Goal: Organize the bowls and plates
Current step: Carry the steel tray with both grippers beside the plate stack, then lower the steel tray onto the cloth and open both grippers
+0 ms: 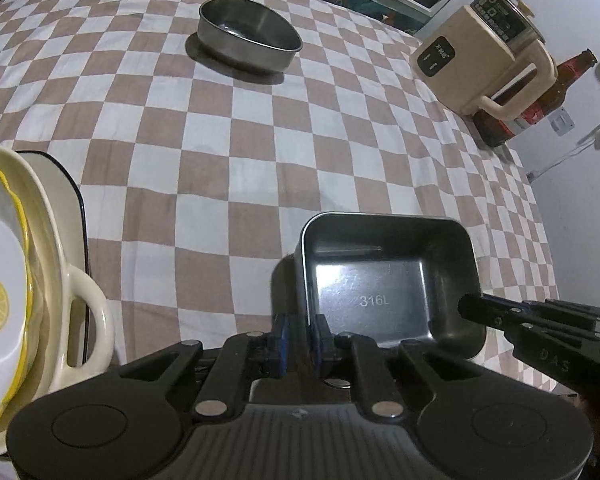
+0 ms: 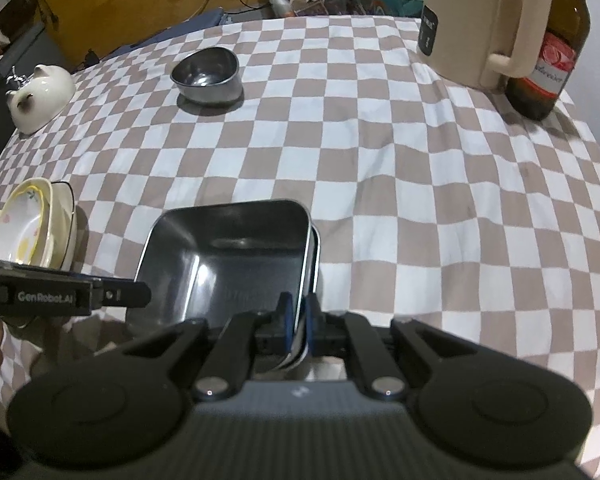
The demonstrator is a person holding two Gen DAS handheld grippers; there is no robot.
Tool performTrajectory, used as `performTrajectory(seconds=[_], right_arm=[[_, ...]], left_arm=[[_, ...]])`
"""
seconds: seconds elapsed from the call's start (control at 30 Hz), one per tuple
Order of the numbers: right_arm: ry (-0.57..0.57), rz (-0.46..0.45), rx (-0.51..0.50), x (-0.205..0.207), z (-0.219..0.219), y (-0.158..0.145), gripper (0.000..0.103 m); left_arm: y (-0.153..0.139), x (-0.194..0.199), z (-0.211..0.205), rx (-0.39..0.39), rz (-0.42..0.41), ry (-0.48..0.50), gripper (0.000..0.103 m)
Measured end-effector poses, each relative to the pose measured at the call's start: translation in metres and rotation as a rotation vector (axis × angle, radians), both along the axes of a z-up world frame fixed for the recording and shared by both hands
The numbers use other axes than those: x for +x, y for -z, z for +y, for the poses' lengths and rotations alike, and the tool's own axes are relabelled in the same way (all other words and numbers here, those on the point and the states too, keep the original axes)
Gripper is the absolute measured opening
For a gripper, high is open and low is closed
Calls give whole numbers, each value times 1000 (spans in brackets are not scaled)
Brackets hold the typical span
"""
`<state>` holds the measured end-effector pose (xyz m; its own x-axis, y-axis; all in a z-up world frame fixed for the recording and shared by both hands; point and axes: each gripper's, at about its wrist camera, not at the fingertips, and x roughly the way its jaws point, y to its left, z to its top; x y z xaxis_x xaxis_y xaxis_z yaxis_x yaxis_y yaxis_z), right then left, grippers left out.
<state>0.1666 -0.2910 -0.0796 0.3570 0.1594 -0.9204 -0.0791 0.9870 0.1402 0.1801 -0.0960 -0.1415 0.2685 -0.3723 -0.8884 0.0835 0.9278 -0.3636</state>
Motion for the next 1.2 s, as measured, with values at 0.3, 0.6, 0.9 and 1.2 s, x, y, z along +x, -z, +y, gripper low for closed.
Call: performTrajectory(seconds=[0.3,0.6,0.9,1.2], right_arm=[[63,47,16,2,-7,13,14],[114,61,91,2,-22,23,25],[127,52,128,-3,-32,27,31],[73,-8,157,-14,-35,5,68]], left_arm=[[1,0,3,-9,1,-14,24],[1,-1,4,-13,3,-23,27],[0,-2,5,31,-7,-30,52],[-36,-1,6,-6,-152,14,102]])
